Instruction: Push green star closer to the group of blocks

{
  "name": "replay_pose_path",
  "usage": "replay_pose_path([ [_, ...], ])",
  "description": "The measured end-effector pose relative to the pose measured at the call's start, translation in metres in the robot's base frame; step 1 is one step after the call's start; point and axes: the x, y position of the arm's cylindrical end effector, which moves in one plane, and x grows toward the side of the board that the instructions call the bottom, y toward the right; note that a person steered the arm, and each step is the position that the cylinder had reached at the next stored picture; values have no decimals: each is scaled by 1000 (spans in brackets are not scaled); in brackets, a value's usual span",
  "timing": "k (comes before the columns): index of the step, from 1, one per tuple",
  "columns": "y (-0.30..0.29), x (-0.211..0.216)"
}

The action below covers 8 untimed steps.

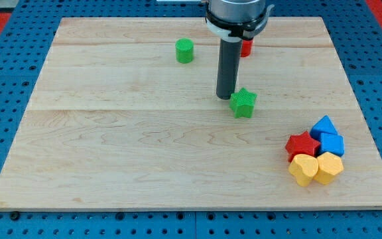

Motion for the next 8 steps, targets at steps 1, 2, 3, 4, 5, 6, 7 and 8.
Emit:
replay_pose_path([
  [1, 12, 13],
  [2, 30, 22],
  [3, 44, 30],
  [4, 50, 37],
  [5, 57, 46],
  [6, 66, 53],
  [7, 72, 56],
  [8, 75, 57],
])
